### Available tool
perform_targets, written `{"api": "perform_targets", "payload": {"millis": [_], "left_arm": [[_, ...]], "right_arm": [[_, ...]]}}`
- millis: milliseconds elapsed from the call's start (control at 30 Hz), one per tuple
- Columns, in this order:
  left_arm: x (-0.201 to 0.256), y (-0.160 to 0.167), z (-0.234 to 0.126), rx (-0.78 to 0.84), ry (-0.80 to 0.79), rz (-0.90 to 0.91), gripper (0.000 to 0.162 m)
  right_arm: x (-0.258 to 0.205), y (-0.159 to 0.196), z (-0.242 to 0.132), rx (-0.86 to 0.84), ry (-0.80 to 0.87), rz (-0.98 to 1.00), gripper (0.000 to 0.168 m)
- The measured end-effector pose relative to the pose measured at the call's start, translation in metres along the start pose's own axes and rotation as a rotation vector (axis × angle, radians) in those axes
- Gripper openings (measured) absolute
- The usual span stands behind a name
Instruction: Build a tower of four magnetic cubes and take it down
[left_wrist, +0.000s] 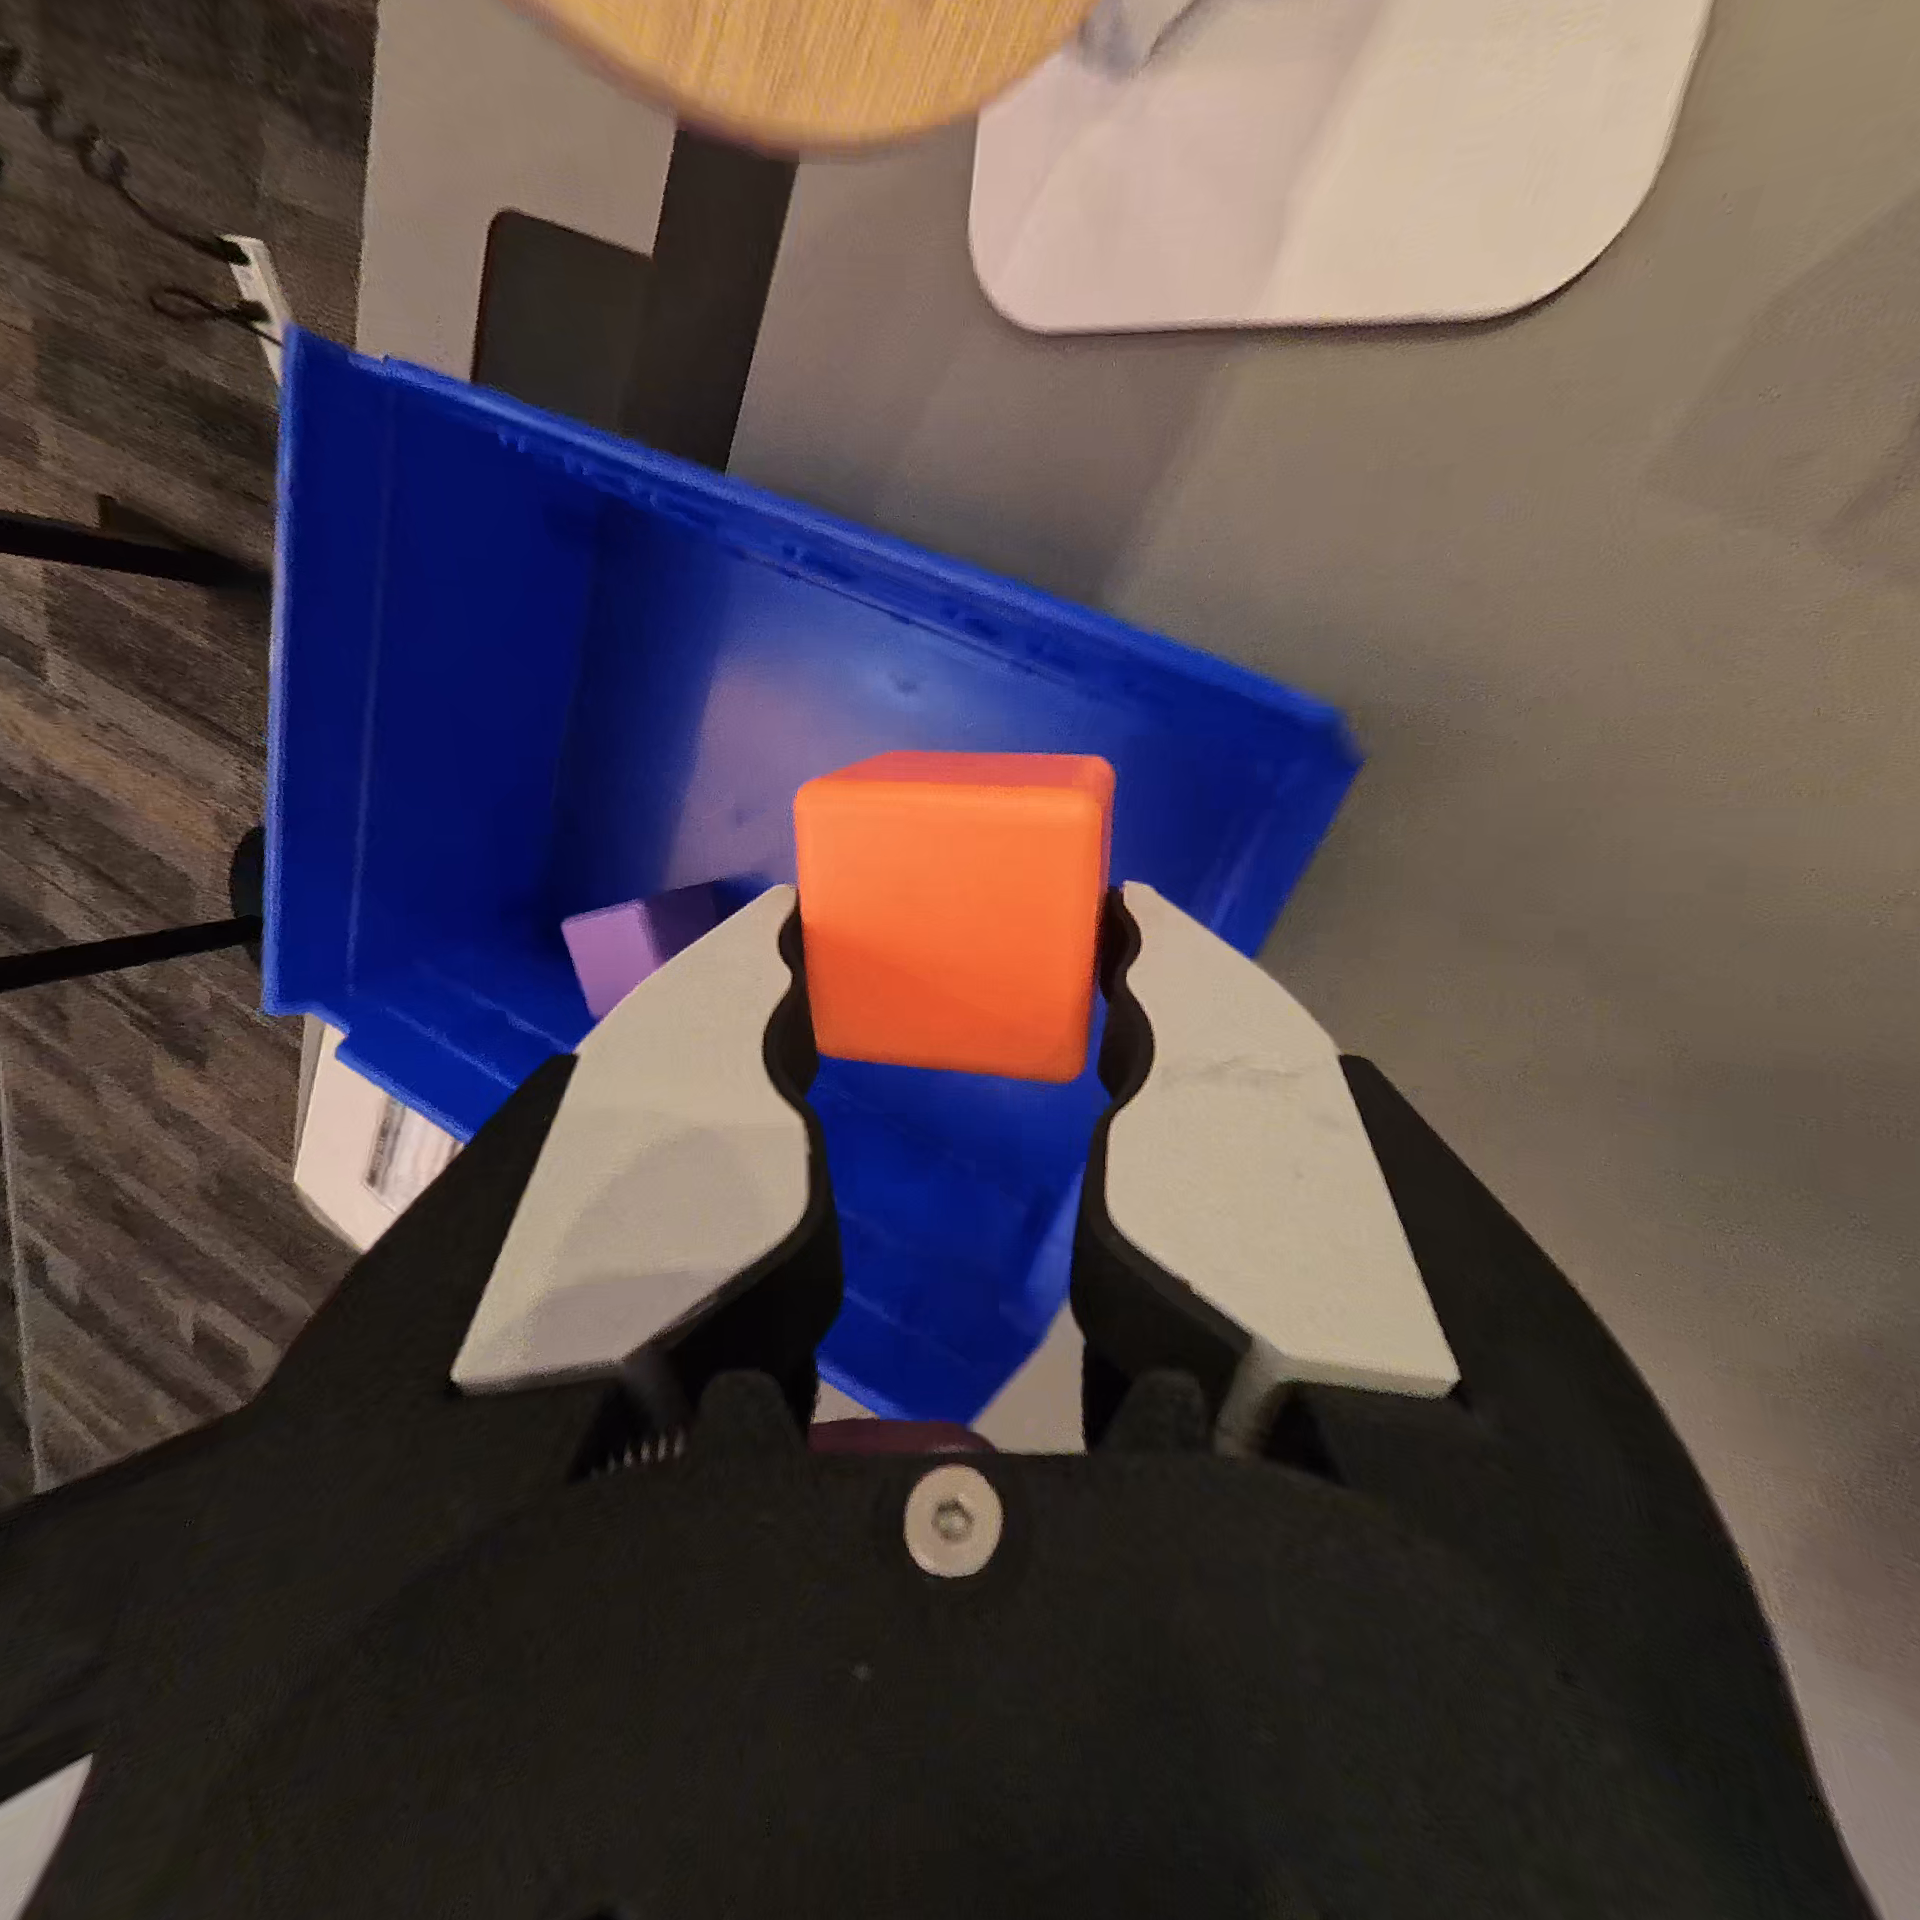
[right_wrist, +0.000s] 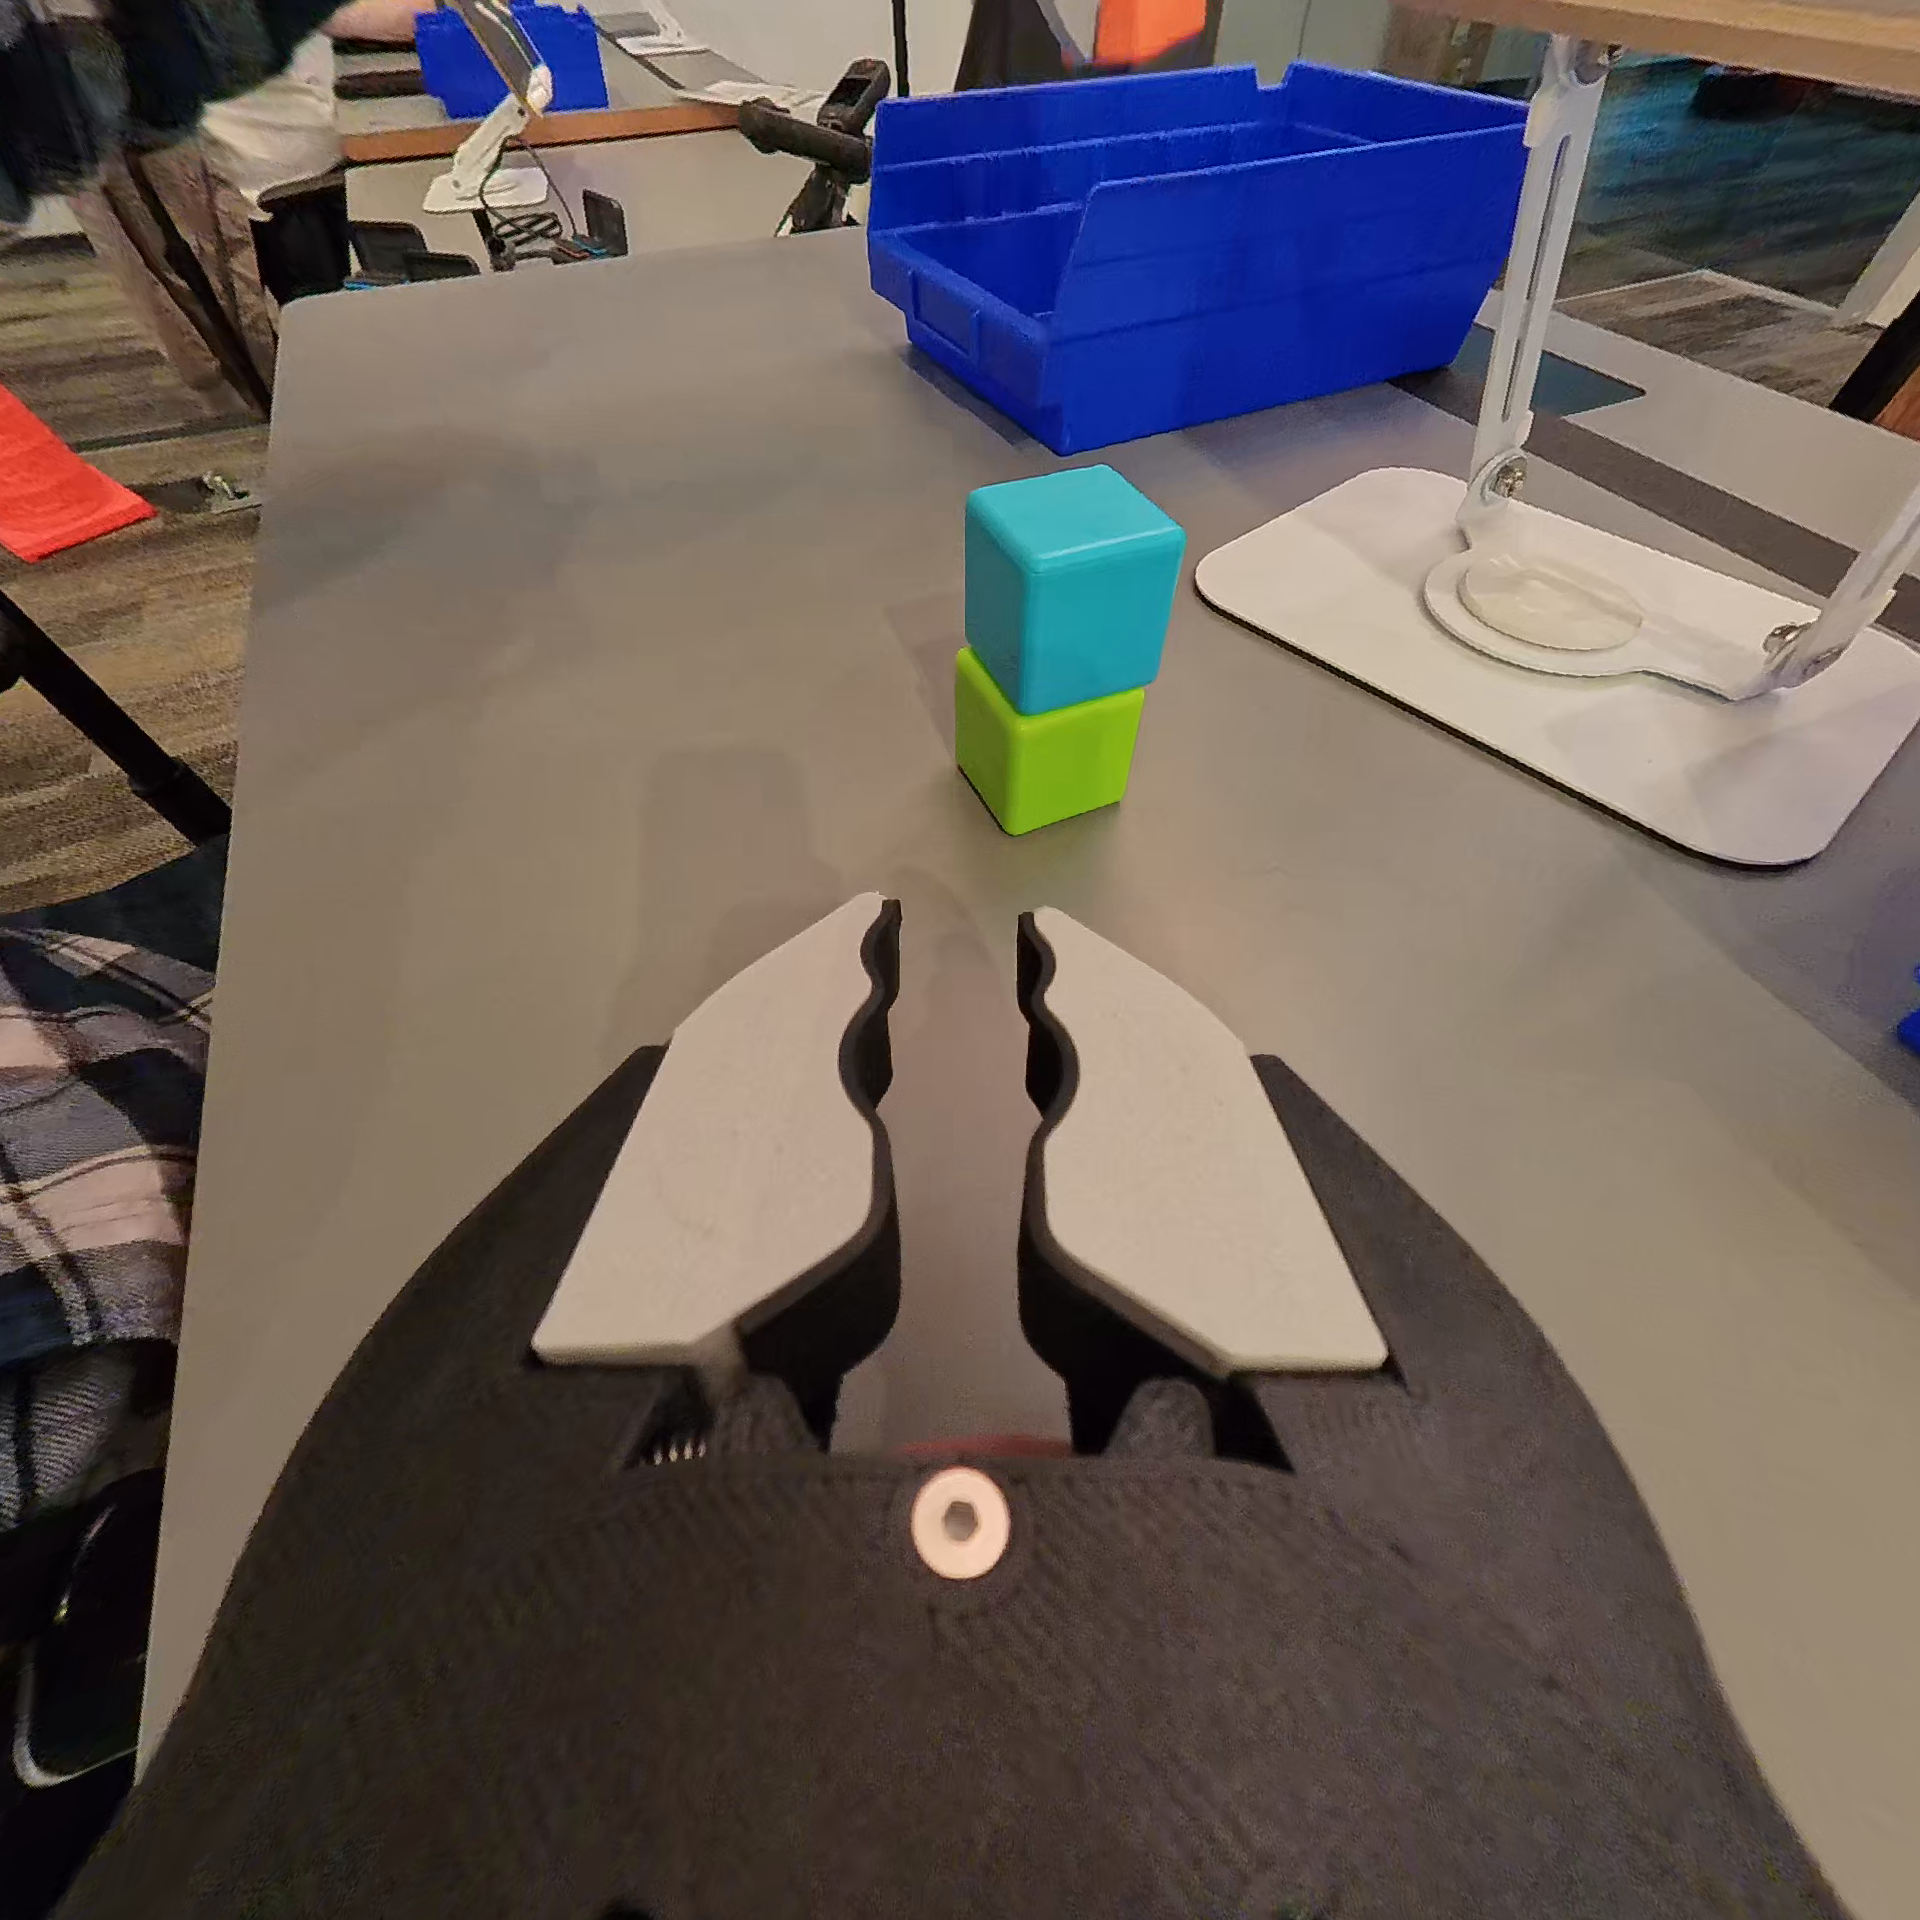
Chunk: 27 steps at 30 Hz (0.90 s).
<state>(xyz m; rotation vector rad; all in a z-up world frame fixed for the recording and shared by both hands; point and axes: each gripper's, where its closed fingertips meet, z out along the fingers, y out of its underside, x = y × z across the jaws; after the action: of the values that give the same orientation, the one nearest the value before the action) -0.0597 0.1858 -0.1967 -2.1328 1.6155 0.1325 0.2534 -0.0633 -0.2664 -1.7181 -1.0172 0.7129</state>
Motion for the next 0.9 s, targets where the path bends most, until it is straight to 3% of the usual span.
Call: {"api": "perform_targets", "payload": {"millis": [233, 500, 900], "left_arm": [[0.078, -0.063, -0.037, 0.112, 0.027, 0.066, 0.052], [0.169, -0.137, -0.033, 0.158, 0.12, 0.256, 0.052], [0.233, -0.164, 0.017, 0.063, 0.238, 0.291, 0.052]], "right_arm": [[-0.003, 0.003, 0.001, -0.023, -0.002, -0.016, 0.021], [-0.004, 0.004, 0.002, -0.031, -0.003, -0.024, 0.021], [-0.006, 0.005, 0.002, -0.039, -0.006, -0.036, 0.021]]}}
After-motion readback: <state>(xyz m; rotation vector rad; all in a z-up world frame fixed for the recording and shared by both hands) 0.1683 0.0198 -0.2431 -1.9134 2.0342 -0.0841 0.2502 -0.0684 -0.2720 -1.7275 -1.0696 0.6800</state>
